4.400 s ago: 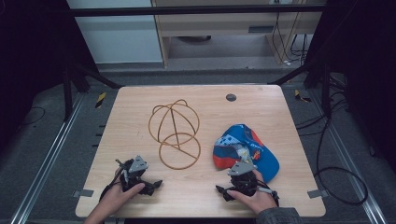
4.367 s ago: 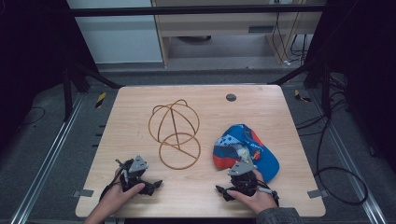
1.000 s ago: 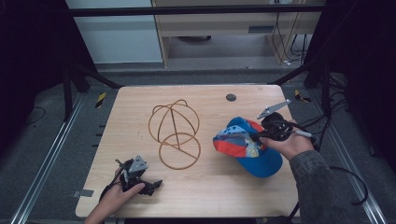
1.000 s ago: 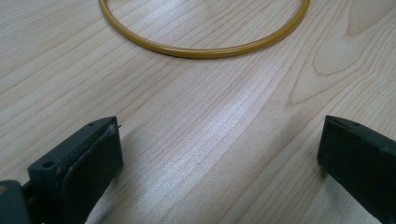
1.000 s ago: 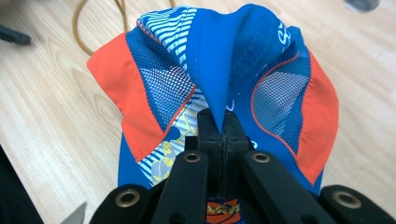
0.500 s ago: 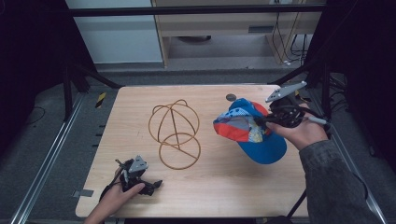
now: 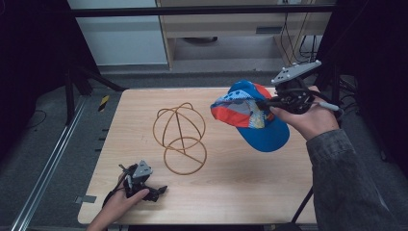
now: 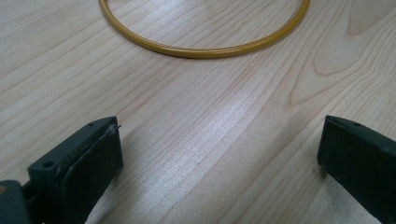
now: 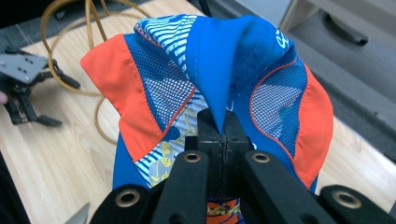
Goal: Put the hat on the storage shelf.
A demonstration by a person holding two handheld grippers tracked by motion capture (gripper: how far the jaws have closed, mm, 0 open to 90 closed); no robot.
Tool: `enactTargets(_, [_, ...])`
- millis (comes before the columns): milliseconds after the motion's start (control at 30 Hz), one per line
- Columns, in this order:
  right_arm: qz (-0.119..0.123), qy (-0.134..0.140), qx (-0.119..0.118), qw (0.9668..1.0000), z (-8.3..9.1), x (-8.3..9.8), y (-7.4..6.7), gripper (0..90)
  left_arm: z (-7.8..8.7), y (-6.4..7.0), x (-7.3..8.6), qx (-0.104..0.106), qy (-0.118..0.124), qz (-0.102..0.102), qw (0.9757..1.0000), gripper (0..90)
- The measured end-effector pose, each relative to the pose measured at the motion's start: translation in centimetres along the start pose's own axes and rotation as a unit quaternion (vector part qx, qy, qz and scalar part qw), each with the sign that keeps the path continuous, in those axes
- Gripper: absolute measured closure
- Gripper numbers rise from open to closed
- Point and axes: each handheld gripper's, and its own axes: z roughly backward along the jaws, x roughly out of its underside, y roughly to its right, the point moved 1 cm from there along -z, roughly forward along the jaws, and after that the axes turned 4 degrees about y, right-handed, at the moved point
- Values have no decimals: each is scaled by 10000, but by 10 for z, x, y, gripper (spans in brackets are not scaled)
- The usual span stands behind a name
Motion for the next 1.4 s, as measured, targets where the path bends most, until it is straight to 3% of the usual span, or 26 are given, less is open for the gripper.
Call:
enactTargets(367, [246,341,-124,9990,-10,-34,-21,899,0,0,0,0,1,1,10000,0])
enactTargets(667, [404,484,-285,9976,-34,-63,-35,899,0,0,0,5,-5,-3,10000,0])
enactTargets(1100, [630,413,-592,9954,-76,-88,-54,898,0,0,0,8,1,-1,10000,0])
enactTargets(1400, [704,336,-687,9946,-91,-98,-61,898,0,0,0,11,-4,-4,10000,0])
